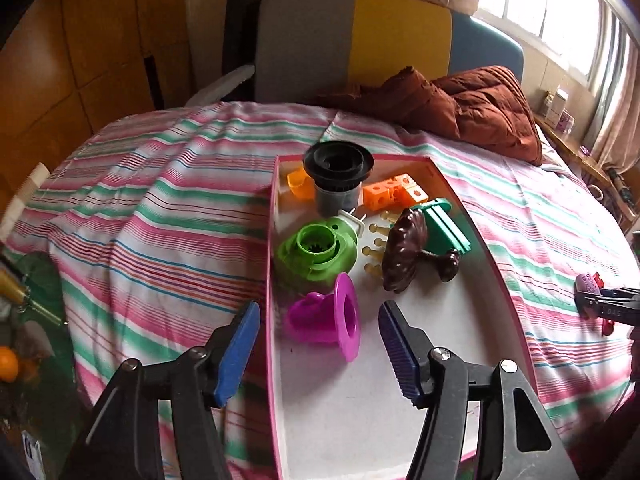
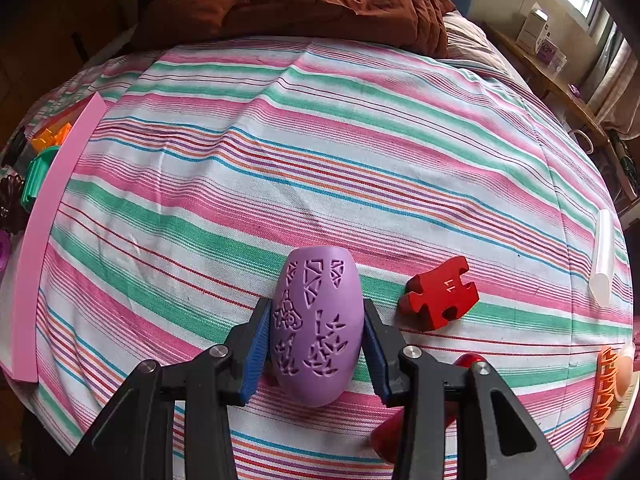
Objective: Organize rigid objects
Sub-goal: 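Carry the lilac egg into the white tray and open the right gripper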
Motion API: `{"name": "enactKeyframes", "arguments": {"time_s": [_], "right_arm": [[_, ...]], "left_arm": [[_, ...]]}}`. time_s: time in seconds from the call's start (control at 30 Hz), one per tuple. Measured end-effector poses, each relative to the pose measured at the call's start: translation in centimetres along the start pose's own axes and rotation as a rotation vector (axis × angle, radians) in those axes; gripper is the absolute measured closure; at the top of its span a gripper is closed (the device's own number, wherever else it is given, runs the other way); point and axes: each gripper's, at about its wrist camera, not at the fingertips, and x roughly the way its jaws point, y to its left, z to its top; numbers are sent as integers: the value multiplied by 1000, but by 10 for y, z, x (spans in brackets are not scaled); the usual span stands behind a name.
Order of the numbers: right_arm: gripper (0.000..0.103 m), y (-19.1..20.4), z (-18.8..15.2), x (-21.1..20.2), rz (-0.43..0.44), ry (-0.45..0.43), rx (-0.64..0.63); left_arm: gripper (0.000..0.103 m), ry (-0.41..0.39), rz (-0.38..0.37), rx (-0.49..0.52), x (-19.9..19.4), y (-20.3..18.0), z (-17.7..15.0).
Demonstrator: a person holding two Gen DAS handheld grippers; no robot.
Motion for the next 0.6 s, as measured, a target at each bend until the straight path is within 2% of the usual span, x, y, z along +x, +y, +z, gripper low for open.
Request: {"name": "enactKeyframes", "arguments": {"time_s": [0.2, 0.6], "right_arm": [[60, -1, 1, 2, -8, -2, -8], [60, 5, -2, -2, -24, -6, -22]], "left_arm": [[32, -77, 42, 31, -30, -11, -8], [31, -91, 24, 52, -44, -24, -13]]}}
